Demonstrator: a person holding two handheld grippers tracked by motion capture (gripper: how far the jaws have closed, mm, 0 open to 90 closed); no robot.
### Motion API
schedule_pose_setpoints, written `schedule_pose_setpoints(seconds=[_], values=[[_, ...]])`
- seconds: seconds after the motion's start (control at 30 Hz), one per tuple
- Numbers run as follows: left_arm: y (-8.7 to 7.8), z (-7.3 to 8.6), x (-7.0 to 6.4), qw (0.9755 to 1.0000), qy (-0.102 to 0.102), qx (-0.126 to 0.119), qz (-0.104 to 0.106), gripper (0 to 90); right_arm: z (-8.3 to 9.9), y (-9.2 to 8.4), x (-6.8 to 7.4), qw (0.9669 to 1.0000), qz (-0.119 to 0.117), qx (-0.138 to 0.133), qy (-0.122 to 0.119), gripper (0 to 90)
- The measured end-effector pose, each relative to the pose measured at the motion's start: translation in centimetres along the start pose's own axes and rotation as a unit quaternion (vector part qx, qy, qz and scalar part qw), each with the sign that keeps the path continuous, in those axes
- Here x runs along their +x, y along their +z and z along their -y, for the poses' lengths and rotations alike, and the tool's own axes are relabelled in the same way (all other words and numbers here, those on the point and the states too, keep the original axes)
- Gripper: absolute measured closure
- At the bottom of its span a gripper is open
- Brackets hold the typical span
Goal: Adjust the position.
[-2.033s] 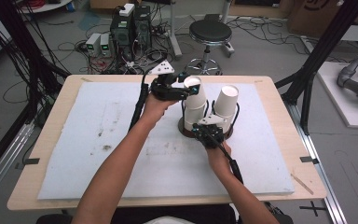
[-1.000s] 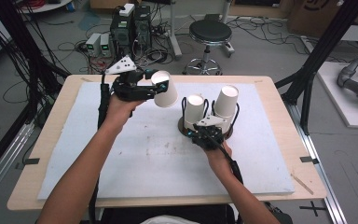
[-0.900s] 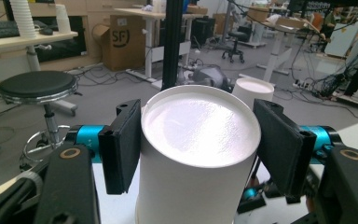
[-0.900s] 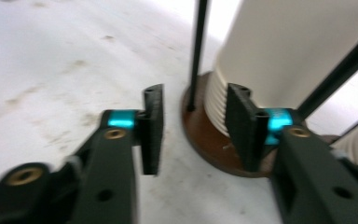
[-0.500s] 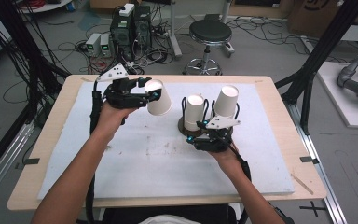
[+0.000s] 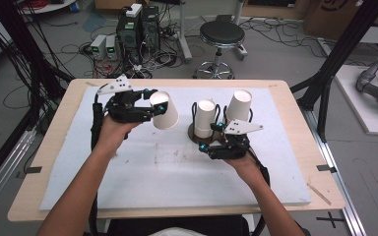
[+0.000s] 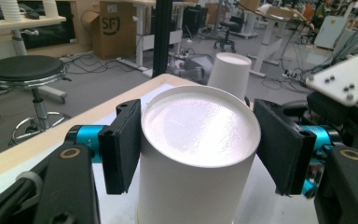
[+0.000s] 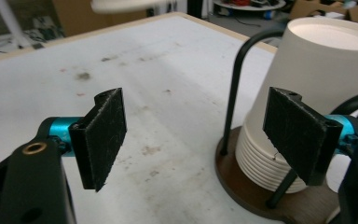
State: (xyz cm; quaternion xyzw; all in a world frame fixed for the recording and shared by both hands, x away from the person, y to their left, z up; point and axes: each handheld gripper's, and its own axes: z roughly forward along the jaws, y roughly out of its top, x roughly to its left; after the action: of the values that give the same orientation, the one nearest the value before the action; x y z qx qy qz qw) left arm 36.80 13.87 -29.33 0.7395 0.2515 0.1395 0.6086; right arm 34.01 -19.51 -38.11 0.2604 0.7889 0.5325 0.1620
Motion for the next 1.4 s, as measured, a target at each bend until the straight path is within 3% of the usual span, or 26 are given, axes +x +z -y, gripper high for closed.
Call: schedule_pose_setpoints(seconds=[0.1, 0.3, 0.47, 0.53, 0.8, 0.97, 1.0, 1.03, 1.07, 1.2, 1.4], values=[[0.1, 0.6, -0.6, 1.0, 0.002, 0.0, 0.005, 35.1, -0.1, 0.0, 0.0, 0.9998, -0.018, -0.003, -0.01, 21.5], [-0.2, 1.8, -1.3, 0.9997, 0.007, 0.003, 0.021, 35.1, -0.5, -0.1, -0.1, 0.9993, -0.031, -0.011, -0.016, 20.3], [-0.8, 2.4, -1.9, 0.9993, 0.004, -0.01, 0.037, 35.1, -0.6, -0.1, -0.2, 0.9992, -0.034, -0.002, -0.022, 20.4], [-1.0, 2.7, -2.2, 0.9989, 0.006, -0.016, 0.043, 35.1, -0.7, -0.2, -0.2, 0.9981, -0.049, -0.006, -0.036, 20.4], [-0.5, 3.2, -2.9, 0.998, 0.011, -0.002, 0.063, 35.1, -1.0, 0.0, 0.2, 0.9955, -0.079, -0.005, -0.053, 20.4], [0.4, 3.3, -2.9, 0.9966, 0.006, -0.002, 0.083, 35.1, -1.6, 0.6, 0.0, 0.992, -0.121, -0.012, -0.033, 20.3], [0.5, 3.3, -2.9, 0.9961, 0.006, -0.003, 0.087, 35.1, -1.6, 0.6, 0.0, 0.992, -0.121, -0.012, -0.033, 20.3], [0.7, 3.3, -3.0, 0.9957, 0.005, -0.003, 0.092, 35.1, -2.1, 0.9, 0.3, 0.9894, -0.14, -0.019, -0.033, 20.3], [0.9, 3.3, -3.0, 0.9953, 0.004, -0.004, 0.097, 35.1, -2.3, 1.1, 0.5, 0.9885, -0.145, -0.021, -0.038, 20.3], [1.4, 3.2, -3.3, 0.9935, 0.003, -0.009, 0.114, 35.1, -2.8, 1.8, 1.5, 0.9859, -0.159, -0.015, -0.05, 20.3], [1.7, 3.2, -3.6, 0.9911, -0.001, -0.012, 0.132, 35.2, -2.6, 2.2, 1.9, 0.9859, -0.158, -0.013, -0.054, 20.4]])
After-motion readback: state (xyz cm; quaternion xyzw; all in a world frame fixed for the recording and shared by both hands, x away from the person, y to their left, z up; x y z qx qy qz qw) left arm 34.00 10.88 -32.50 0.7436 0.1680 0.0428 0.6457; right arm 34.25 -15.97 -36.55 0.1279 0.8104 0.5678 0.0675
